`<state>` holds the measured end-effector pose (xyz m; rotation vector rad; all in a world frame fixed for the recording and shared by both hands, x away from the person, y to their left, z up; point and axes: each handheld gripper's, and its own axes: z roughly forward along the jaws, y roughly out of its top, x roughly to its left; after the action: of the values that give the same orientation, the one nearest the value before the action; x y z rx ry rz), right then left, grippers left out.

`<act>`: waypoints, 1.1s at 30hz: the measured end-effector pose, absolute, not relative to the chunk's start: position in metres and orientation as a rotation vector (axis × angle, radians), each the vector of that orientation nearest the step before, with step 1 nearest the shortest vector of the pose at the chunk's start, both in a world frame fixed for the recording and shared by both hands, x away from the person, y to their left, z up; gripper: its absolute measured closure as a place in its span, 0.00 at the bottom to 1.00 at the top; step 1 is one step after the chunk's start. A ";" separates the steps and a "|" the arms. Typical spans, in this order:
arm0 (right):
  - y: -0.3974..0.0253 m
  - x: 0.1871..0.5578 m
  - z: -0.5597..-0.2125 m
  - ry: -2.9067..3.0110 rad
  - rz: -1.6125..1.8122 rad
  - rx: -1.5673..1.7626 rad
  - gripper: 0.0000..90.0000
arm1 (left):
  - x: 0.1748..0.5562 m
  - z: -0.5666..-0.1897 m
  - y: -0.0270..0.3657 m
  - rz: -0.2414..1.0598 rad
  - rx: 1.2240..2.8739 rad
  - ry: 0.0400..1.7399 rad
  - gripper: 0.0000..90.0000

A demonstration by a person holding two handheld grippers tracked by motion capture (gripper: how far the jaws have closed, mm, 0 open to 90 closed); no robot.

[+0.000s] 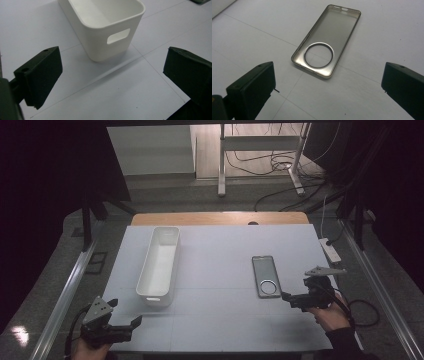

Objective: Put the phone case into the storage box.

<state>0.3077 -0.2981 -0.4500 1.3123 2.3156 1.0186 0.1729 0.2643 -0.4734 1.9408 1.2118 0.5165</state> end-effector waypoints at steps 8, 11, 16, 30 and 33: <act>-0.293 0.321 -0.451 2.322 1.005 1.302 0.00 | 0.173 -0.473 0.265 0.515 1.939 1.212 0.03; -0.291 0.325 -0.452 2.332 0.991 1.307 0.00 | 0.173 -0.473 0.265 0.515 1.938 1.213 0.03; -0.287 0.332 -0.453 2.346 0.976 1.301 0.00 | 0.173 -0.473 0.265 0.515 1.937 1.214 0.03; -0.278 0.347 -0.454 2.356 0.931 1.320 0.00 | 0.173 -0.473 0.265 0.514 1.938 1.214 0.03; -0.275 0.351 -0.456 2.356 0.913 1.329 0.00 | 0.173 -0.473 0.265 0.513 1.937 1.214 0.03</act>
<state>0.3507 -0.2754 -0.4560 1.3290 2.3557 0.9131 0.1732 0.2652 -0.4735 1.9373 1.2142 0.5129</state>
